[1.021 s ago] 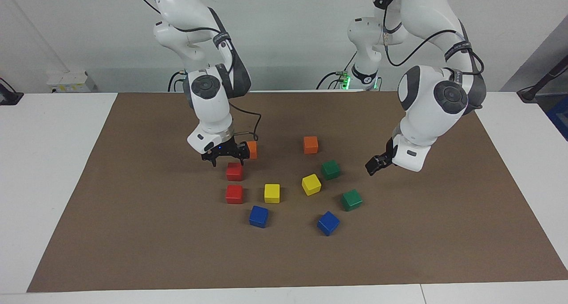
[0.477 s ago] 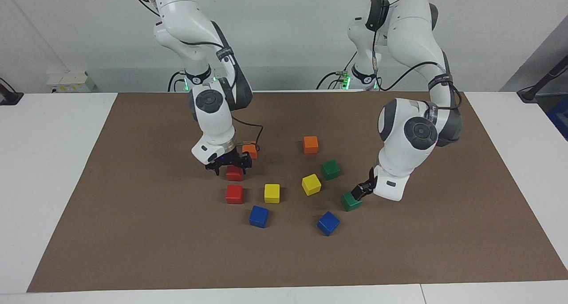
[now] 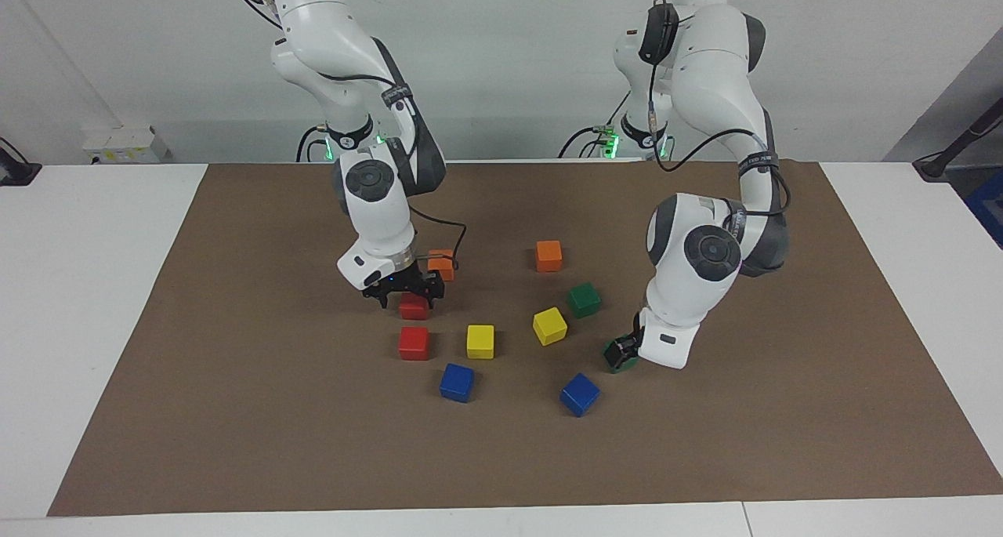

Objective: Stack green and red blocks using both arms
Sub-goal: 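Lower the right gripper onto red while the left gripper reaches green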

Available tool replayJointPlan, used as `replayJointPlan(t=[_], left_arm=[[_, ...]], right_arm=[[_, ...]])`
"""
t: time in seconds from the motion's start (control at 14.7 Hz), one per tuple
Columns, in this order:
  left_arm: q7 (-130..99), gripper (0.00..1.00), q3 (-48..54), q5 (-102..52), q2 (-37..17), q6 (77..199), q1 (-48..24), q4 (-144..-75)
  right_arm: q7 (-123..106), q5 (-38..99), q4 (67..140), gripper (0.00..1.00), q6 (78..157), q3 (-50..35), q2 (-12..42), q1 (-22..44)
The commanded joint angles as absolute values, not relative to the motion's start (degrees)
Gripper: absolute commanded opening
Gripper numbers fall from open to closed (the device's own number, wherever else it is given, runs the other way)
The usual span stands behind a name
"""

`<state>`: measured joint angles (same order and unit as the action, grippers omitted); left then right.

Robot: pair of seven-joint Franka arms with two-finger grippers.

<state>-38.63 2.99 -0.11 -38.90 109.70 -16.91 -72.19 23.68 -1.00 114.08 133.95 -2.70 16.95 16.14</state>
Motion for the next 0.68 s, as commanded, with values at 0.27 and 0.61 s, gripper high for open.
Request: replayJointPlan(t=[0.27,0.61], left_arm=[[-39.8,1.0,2.0,1.0,-38.4,113.7,-18.3,-76.7],[-39.8,1.0,2.1,1.0,-36.7,116.6,-18.5,-81.6]], right_arm=[[24.6,-0.4,116.3,1.0,133.9,-3.0,16.0,16.6],[25.3,-0.4,116.5,1.0,134.5,-3.1,16.1,17.2]])
